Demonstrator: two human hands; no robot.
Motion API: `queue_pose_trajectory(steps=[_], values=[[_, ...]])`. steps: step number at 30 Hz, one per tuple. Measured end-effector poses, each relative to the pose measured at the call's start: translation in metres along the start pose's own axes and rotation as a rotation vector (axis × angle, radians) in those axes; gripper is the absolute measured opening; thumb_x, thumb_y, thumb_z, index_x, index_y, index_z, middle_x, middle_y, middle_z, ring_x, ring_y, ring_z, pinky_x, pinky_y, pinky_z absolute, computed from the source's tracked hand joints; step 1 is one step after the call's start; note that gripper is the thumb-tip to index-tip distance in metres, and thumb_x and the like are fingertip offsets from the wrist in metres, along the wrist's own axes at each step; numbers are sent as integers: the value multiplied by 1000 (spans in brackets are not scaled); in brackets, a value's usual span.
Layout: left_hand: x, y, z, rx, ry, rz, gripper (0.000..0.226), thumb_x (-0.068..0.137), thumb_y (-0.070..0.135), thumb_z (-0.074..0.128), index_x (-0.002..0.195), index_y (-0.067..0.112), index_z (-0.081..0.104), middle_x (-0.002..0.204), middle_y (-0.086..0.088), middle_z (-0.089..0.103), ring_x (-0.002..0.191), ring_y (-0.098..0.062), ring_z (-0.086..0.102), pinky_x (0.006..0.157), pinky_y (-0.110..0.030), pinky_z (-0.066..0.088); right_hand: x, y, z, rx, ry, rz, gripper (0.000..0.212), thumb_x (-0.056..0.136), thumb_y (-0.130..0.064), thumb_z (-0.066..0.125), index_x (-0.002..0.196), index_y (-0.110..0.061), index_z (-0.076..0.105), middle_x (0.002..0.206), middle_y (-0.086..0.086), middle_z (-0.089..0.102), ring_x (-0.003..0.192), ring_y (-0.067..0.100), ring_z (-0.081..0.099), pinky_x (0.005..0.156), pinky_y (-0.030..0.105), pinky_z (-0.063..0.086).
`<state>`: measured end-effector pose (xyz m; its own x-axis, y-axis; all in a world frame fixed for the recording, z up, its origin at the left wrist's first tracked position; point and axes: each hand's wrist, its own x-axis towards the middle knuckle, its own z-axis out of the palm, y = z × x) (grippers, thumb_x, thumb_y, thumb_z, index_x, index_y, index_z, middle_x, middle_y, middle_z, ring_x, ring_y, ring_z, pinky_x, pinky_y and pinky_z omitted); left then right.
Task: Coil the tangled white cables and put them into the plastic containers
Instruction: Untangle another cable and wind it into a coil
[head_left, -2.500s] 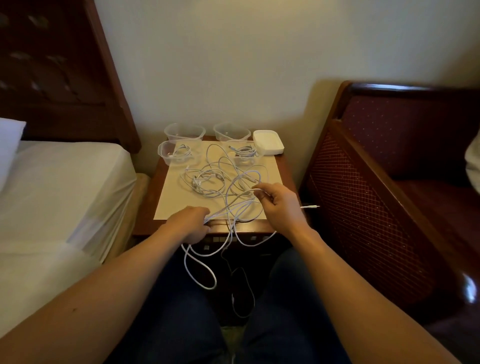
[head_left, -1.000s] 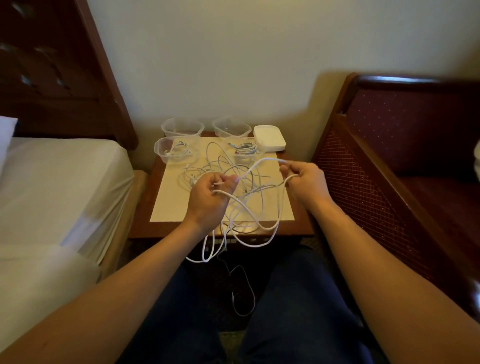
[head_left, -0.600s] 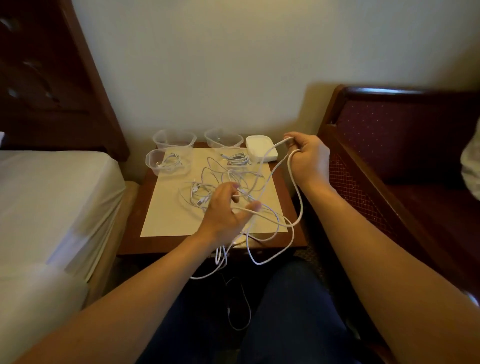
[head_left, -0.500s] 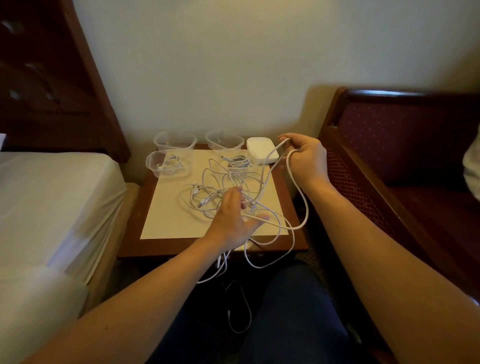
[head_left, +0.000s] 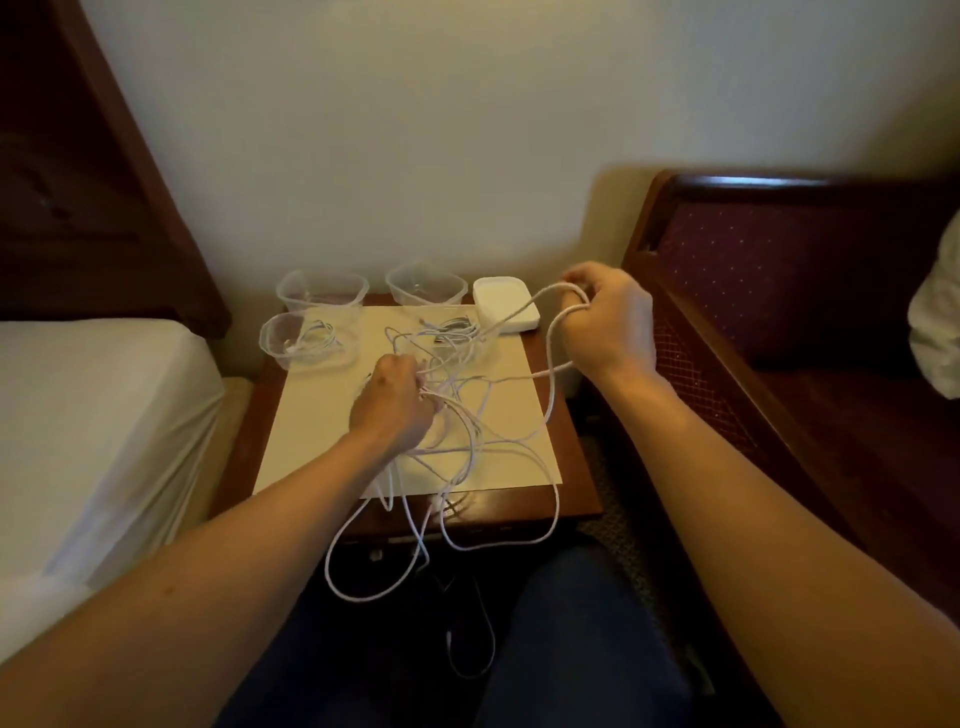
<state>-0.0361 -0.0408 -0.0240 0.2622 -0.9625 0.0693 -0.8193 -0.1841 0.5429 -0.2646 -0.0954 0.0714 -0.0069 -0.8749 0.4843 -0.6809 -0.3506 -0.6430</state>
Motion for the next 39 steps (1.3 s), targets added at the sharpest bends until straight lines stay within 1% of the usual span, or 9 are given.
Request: queue_pose_trajectory(steps=[4,7,11,18,22,25,30,37,39], values=[[4,-24,-21,11,12,29,30,79,32,84,87,16,60,100,0,54,90,-22,54,73,-35,41,-14,14,6,-59,-514,146,16,91,-34,72,103,-24,77,96,-3,73,92,16,68,82,40,59],[6,-42,-27,59,38,32,26,83,26,81,82,19,56,99,-1,51,93,-25,55,73,-33,38,-24,25,17,-203,-924,176,40,76,-51,84,105,-24,75,87,-5,73,81,13,69,66,32,55],[6,-49,-16,81,38,29,28,87,14,73,78,23,48,103,-5,54,92,-28,56,73,-33,37,-49,34,35,-166,-1171,279,45,81,-43,83,113,-14,71,61,-9,68,50,8,56,43,23,43],[-8,-50,-3,58,146,163,3,90,13,60,89,11,63,126,-5,57,105,-30,58,79,-43,52,-70,32,61,521,-996,788,47,93,-45,68,119,-6,63,101,9,78,56,11,30,46,23,23],[-13,-53,3,9,127,177,26,89,17,66,73,22,46,130,-6,57,109,-32,58,79,-44,51,-84,28,68,273,-1006,536,55,81,-52,80,106,-3,73,90,4,77,58,18,48,43,25,41],[-18,-53,10,13,119,169,37,90,17,71,72,27,40,131,-3,56,113,-31,58,79,-44,51,-101,23,80,273,-995,480,46,71,-40,91,95,-4,76,81,6,77,71,17,70,66,28,59],[-24,-57,12,88,87,165,30,84,-3,59,75,23,48,132,-2,54,111,-30,55,78,-38,45,-113,26,96,-127,-1022,232,34,69,-29,85,100,-23,73,93,-2,73,86,18,69,80,38,60],[-30,-61,12,160,159,303,22,76,-1,67,80,18,56,123,-3,61,98,-32,59,76,-42,47,-85,40,66,-95,-951,410,15,90,-14,63,96,-12,77,87,8,73,59,16,58,42,19,42],[-36,-61,12,147,188,390,22,74,1,70,90,14,62,118,-3,61,96,-31,61,73,-43,51,-71,46,51,15,-799,530,19,99,-12,55,94,-10,74,79,9,69,50,16,50,35,21,36]])
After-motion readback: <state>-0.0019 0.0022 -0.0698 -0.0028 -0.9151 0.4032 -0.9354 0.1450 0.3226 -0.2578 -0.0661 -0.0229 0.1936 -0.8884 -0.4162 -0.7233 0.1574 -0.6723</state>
